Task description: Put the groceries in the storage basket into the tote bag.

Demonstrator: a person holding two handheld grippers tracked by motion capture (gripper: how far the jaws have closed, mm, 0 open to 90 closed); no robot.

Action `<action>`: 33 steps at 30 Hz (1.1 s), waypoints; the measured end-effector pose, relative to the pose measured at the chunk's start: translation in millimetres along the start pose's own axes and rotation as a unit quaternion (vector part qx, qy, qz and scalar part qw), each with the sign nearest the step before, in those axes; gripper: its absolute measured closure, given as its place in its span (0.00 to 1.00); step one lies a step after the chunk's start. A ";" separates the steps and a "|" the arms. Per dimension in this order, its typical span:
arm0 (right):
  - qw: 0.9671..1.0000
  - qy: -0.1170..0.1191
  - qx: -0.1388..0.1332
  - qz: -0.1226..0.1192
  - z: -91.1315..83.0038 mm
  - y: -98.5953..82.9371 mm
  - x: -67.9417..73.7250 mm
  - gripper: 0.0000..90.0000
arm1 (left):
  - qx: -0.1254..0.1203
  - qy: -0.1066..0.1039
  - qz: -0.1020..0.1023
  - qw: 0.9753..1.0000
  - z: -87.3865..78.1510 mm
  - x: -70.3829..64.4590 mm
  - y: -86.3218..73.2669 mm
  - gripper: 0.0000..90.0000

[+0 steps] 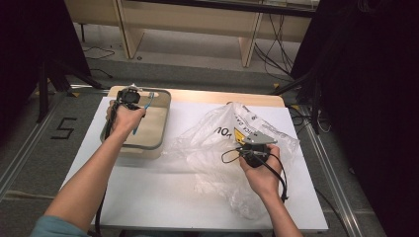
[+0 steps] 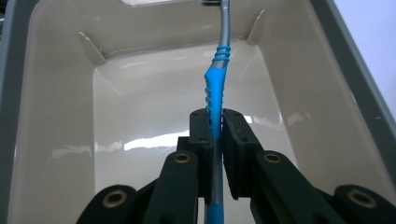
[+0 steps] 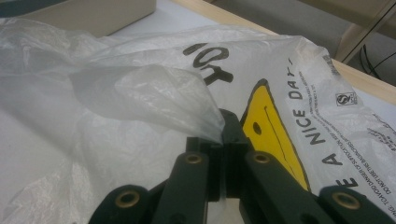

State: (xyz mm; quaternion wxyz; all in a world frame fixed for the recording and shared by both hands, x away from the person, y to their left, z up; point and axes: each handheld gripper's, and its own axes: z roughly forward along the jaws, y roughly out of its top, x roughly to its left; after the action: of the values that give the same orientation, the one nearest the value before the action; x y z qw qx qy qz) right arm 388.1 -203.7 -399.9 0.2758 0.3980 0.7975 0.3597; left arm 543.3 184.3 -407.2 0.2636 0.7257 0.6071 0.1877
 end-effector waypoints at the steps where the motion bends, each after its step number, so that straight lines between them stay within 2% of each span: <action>1: 1.000 0.000 0.000 0.000 0.0 0.0 0.0 1.00 | -0.001 -0.002 0.000 1.000 -1.0 -0.5 0.2 0.91; 21: 1.000 0.000 0.000 0.001 -0.1 0.2 -0.2 1.00 | -0.009 -0.027 0.008 1.000 -21.5 -8.8 0.8 0.91; 28: 1.000 0.000 0.000 0.000 -0.2 0.2 0.1 1.00 | -0.016 -0.048 0.020 0.999 -34.8 -14.8 -1.9 0.91; 33: 1.000 0.000 -0.001 0.001 -0.7 0.4 0.1 1.00 | -0.021 -0.061 0.038 0.997 -44.9 -21.7 -4.4 0.91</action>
State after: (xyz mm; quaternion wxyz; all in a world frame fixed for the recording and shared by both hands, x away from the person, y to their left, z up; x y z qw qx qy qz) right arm 387.7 -203.7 -399.2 0.2758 0.3984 0.7970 0.3605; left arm 509.1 170.5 -373.4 0.3079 0.7525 0.5579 0.1661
